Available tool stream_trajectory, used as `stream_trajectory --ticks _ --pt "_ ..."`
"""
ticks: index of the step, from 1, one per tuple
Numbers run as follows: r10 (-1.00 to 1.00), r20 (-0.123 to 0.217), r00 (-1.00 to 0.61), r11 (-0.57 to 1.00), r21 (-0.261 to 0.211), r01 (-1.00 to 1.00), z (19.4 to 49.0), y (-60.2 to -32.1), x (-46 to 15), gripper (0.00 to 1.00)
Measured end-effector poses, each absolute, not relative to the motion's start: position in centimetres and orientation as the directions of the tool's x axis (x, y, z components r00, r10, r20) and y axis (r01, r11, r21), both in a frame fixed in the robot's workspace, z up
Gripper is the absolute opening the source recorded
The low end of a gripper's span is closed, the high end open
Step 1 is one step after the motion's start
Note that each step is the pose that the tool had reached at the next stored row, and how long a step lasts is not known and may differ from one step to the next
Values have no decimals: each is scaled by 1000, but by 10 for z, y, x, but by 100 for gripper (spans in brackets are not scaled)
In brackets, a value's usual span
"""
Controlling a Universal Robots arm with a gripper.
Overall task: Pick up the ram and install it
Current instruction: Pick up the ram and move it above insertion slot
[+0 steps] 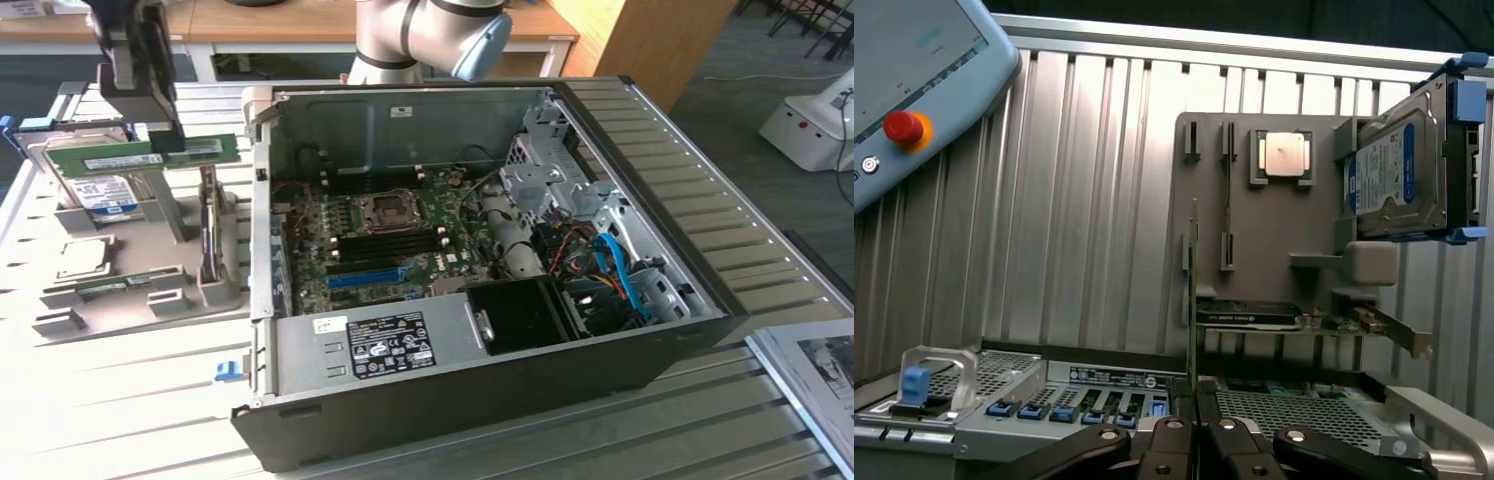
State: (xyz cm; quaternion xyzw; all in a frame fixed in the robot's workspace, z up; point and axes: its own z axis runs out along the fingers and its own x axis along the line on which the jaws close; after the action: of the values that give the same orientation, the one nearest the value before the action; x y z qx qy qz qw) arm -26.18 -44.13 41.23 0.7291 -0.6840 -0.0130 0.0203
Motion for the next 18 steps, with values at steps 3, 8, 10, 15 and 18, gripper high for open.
stream_trajectory --ticks 3,8,10,15,18 --pt "-998 9 64 -64 48 -997 412 -441 -255 12" --pt "-998 9 64 -64 49 -997 412 -441 -245 12" --pt "-998 9 64 -63 49 -997 412 -441 -241 12" --pt "-998 9 64 -64 49 -997 412 -441 -233 12" --pt "-998 9 64 -64 50 -997 412 -441 -227 12"
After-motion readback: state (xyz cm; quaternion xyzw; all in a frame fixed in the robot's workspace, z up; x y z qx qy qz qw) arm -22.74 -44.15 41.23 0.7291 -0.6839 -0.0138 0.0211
